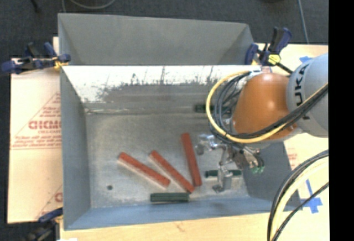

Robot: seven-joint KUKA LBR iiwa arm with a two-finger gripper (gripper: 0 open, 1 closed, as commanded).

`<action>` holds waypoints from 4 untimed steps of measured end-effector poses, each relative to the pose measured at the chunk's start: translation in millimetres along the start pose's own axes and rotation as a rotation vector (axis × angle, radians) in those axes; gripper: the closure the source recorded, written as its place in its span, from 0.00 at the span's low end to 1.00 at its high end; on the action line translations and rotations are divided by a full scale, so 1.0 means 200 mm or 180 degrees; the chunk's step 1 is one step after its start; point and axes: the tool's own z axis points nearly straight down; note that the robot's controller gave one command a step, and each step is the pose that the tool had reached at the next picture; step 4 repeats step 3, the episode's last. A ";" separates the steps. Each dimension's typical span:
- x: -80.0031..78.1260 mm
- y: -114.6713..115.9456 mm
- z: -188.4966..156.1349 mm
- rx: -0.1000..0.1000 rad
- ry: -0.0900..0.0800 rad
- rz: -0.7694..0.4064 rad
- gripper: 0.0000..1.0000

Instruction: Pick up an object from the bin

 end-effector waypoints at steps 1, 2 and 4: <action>0.03 -0.20 0.23 0.0010 -0.0024 0.0577 0.00; 0.03 -0.20 0.22 0.0014 -0.0028 0.0564 1.00; -0.03 -0.26 -0.55 0.0026 -0.0052 0.0617 1.00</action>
Offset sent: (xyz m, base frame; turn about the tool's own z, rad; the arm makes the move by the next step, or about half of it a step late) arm 0.0033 -0.0393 -0.0458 0.1829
